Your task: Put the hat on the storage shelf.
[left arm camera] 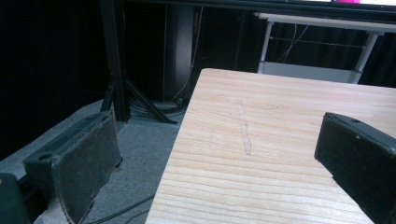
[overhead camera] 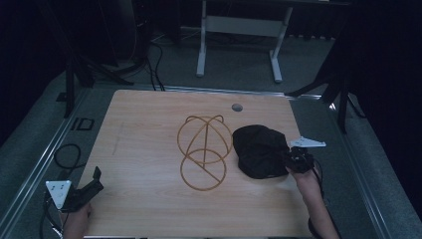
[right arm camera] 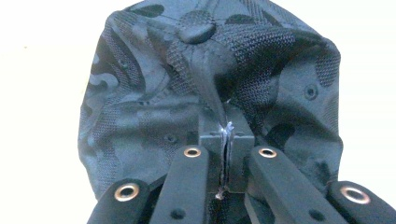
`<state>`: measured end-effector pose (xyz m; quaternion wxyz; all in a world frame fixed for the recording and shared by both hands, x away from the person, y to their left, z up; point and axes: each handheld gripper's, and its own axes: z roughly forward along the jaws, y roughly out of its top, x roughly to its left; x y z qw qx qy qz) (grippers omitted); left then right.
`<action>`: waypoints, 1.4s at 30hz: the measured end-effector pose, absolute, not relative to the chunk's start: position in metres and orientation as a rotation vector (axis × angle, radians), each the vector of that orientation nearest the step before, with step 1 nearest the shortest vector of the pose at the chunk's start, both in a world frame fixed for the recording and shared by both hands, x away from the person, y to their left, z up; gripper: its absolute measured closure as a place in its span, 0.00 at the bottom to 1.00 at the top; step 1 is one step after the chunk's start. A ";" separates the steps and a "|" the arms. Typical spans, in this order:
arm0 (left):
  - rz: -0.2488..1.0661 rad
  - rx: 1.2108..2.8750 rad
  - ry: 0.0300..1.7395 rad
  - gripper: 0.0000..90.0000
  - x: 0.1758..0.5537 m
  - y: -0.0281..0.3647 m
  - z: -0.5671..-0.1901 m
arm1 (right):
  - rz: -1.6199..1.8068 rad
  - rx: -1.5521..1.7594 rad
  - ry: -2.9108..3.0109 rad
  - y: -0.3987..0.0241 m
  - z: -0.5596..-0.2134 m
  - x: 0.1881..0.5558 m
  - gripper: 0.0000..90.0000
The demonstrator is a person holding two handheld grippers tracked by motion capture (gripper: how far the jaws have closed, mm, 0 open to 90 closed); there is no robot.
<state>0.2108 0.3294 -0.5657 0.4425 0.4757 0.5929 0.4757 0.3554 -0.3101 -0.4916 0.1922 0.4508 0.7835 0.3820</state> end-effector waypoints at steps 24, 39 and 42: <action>1.175 1.176 1.475 0.01 0.211 0.330 -0.566 | 1.286 1.208 2.027 -0.311 -0.417 0.342 0.99; 1.176 1.177 1.475 0.01 0.211 0.330 -0.566 | 1.385 1.104 1.896 -0.315 -0.335 0.330 0.99; 1.176 1.176 1.475 0.01 0.211 0.330 -0.566 | 1.403 1.081 1.879 -0.314 -0.323 0.327 0.99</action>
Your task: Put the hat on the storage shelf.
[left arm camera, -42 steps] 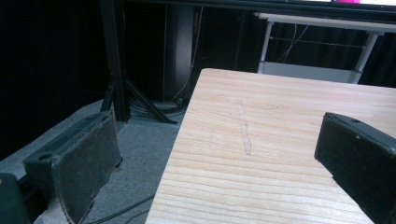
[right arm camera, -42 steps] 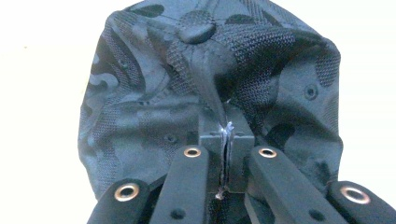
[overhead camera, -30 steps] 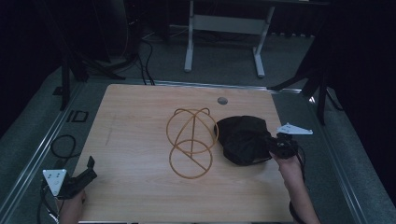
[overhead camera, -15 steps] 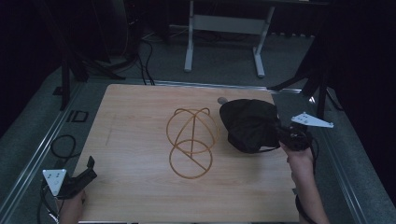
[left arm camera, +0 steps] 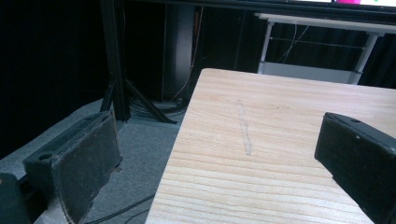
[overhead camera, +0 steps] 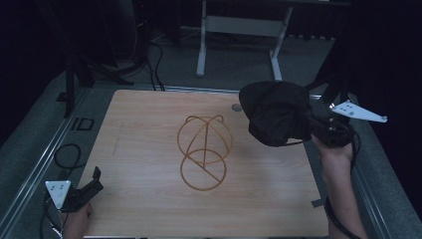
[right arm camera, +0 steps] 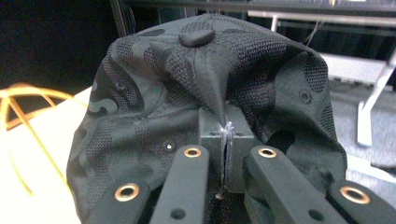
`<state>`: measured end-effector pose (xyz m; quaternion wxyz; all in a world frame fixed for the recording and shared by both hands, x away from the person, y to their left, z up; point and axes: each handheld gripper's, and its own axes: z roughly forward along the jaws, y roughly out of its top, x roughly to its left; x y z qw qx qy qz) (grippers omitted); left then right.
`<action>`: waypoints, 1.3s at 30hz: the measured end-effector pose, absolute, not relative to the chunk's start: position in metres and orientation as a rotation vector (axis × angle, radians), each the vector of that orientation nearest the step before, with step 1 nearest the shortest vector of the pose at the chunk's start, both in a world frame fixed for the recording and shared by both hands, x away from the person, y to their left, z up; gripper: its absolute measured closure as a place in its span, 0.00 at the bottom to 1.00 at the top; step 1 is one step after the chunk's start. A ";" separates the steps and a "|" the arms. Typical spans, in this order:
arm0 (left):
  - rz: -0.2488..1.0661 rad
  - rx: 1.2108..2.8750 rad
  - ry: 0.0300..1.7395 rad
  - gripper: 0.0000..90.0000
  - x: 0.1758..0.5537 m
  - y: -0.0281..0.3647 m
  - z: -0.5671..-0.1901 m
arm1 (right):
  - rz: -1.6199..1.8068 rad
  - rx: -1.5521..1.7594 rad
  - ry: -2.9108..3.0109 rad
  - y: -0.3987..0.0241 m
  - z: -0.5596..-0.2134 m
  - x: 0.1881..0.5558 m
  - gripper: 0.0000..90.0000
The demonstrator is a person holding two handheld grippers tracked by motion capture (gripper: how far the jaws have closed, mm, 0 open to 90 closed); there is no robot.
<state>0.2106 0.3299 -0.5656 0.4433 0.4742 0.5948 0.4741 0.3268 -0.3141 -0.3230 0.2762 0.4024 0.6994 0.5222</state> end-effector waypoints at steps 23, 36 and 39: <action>1.177 1.175 1.476 0.01 0.211 0.330 -0.566 | 1.536 0.883 1.901 -0.267 -0.278 0.308 0.98; 1.175 1.174 1.473 0.01 0.211 0.330 -0.566 | 1.614 0.772 1.989 -0.221 -0.279 0.302 0.98; 1.174 1.174 1.473 0.01 0.211 0.330 -0.566 | 1.630 0.737 2.018 -0.205 -0.281 0.300 0.98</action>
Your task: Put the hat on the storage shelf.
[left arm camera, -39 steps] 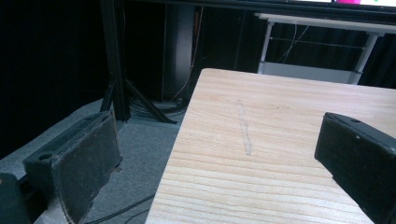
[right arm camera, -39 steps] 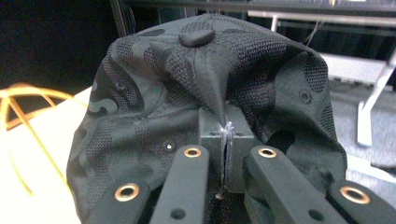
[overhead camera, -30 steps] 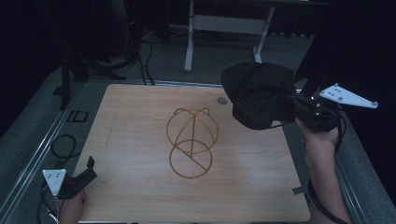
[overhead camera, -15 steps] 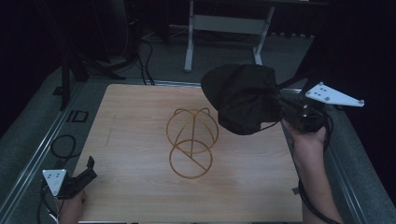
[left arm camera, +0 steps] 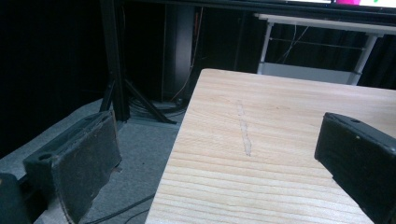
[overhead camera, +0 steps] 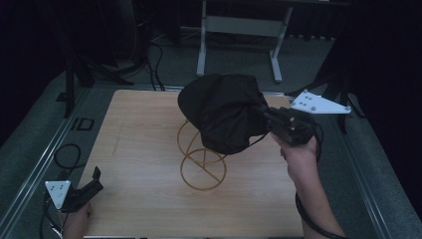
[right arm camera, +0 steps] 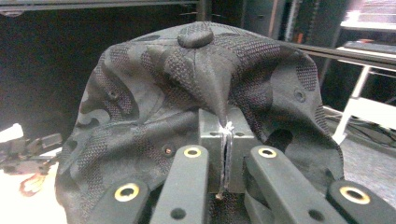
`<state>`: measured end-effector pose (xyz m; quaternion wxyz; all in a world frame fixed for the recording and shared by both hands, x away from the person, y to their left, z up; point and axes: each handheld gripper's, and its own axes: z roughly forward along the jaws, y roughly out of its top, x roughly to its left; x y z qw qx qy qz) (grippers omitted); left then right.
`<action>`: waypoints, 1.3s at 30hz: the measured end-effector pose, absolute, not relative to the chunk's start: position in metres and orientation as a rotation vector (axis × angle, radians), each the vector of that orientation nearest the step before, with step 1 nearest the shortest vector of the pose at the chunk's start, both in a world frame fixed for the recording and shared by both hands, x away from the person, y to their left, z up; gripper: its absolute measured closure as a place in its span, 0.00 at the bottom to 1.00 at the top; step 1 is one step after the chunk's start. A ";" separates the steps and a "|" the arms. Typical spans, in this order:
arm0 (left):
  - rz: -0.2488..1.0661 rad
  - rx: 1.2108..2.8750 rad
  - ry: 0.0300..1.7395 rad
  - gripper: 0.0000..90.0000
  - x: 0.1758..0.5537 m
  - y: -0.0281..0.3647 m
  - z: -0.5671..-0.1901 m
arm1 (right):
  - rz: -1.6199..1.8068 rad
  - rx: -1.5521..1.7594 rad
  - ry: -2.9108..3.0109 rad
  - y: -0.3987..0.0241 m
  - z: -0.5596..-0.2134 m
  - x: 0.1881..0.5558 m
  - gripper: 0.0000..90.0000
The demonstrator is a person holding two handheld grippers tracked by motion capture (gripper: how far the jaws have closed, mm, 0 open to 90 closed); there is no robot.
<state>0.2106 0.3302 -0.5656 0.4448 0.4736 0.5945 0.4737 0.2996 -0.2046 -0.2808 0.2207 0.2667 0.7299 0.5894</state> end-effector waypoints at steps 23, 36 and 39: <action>1.173 1.172 1.470 0.01 0.210 0.331 -0.566 | 1.597 0.695 2.129 -0.160 -0.308 0.301 0.98; 1.170 1.172 1.470 0.01 0.210 0.331 -0.566 | 1.542 0.745 2.196 -0.147 -0.338 0.310 0.98; 1.170 1.173 1.469 0.01 0.210 0.331 -0.566 | 1.539 0.754 2.210 -0.144 -0.342 0.311 0.98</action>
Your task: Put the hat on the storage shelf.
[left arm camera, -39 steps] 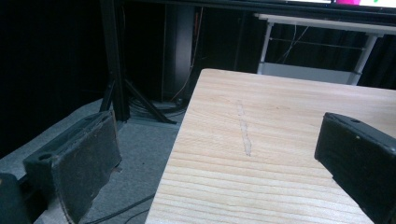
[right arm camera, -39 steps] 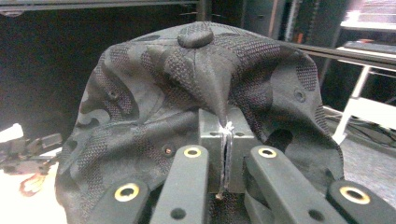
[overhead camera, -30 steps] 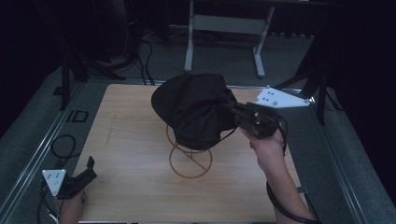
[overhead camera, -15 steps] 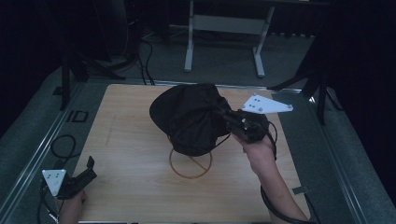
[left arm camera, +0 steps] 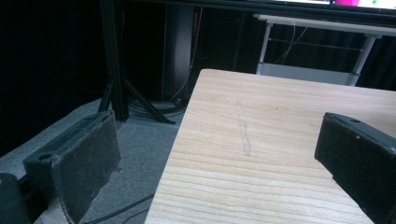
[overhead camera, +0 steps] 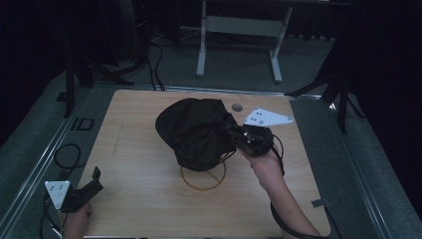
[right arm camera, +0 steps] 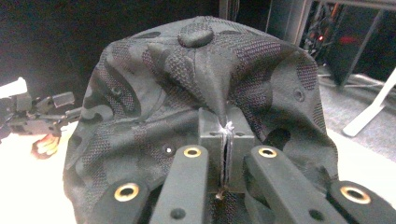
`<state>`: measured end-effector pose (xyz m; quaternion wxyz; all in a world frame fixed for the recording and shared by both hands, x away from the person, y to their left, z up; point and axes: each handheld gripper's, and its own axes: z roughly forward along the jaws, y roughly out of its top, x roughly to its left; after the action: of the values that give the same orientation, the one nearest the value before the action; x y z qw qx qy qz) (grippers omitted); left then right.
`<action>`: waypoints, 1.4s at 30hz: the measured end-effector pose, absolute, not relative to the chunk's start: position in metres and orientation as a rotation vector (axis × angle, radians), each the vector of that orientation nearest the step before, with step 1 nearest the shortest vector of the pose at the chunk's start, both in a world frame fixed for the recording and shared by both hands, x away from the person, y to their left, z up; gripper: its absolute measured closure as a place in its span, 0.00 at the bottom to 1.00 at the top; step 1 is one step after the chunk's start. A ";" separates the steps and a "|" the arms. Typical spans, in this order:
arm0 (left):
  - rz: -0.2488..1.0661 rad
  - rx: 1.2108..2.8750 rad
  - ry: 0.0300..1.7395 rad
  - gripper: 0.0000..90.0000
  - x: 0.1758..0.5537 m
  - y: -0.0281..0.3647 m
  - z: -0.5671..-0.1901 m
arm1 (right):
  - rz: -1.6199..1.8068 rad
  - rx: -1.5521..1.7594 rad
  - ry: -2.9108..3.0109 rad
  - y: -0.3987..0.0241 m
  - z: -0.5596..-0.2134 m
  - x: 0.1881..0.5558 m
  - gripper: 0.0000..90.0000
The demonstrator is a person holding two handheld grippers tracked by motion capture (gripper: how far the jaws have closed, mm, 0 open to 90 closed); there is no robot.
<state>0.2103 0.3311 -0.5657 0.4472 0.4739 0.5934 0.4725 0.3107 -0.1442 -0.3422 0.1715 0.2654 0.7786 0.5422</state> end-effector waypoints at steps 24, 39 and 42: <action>1.166 1.171 1.470 0.01 0.211 0.331 -0.566 | 1.487 0.797 2.239 -0.141 -0.371 0.319 0.73; 1.167 1.169 1.470 0.01 0.210 0.331 -0.566 | 1.539 0.806 2.199 -0.164 -0.352 0.321 0.39; 1.167 1.169 1.471 0.01 0.210 0.331 -0.566 | 1.542 0.815 2.194 -0.168 -0.352 0.322 0.34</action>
<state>0.2105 0.3311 -0.5658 0.4485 0.4724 0.5945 0.4715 0.3220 -0.1683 -0.3516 0.1685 0.2865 0.7716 0.5424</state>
